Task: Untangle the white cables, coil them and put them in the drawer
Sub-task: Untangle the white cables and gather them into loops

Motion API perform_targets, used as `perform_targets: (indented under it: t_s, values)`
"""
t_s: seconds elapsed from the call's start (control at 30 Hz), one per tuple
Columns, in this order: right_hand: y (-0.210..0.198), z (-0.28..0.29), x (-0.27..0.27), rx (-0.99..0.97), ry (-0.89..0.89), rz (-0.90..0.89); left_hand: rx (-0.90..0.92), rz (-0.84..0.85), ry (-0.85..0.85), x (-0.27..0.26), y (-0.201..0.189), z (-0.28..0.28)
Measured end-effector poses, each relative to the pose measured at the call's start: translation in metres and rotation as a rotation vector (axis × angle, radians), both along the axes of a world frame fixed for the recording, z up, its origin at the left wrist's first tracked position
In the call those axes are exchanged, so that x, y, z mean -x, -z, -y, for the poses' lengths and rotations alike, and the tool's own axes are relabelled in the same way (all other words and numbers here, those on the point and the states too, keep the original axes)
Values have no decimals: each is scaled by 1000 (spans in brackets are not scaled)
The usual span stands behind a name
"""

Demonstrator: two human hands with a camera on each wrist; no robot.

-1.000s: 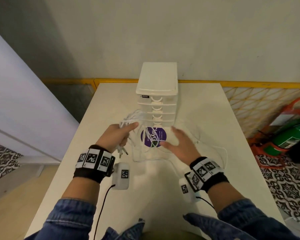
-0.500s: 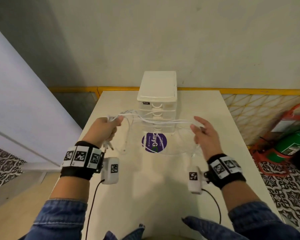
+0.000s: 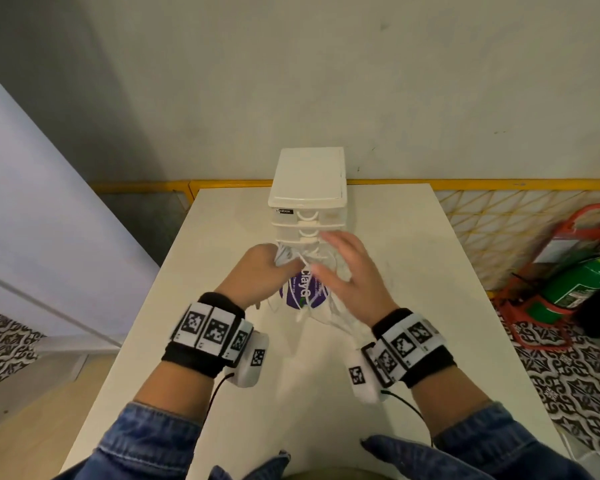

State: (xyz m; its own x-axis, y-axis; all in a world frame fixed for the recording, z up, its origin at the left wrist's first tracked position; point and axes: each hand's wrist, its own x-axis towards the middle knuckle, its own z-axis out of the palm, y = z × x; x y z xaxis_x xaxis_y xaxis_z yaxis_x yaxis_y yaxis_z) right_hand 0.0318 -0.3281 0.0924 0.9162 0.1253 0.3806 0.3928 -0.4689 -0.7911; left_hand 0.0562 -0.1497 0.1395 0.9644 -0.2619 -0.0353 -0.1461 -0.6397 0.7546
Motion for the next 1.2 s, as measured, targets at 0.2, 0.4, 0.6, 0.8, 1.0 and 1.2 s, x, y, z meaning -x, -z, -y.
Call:
perform_targets:
  t_s: [0.2, 0.4, 0.6, 0.8, 1.0, 1.2]
  values:
    - [-15, 7, -1, -12, 33, -149, -159, 225, 118, -1, -2, -15]
    - [-5, 37, -18, -108, 345, -222, -102, 233, 104, -3, -11, -22]
    - [7, 30, -13, -24, 320, -233, 55, 252, 30, -2, -10, -10]
    - [-4, 29, -10, -103, 291, -158, 109, 289, -29, -7, -5, -8]
    - [-3, 51, -15, -167, 544, -147, -70, 330, -180, -11, 3, -20]
    - [1, 42, -7, -113, 492, 17, 145, 330, -88, -10, -6, 2]
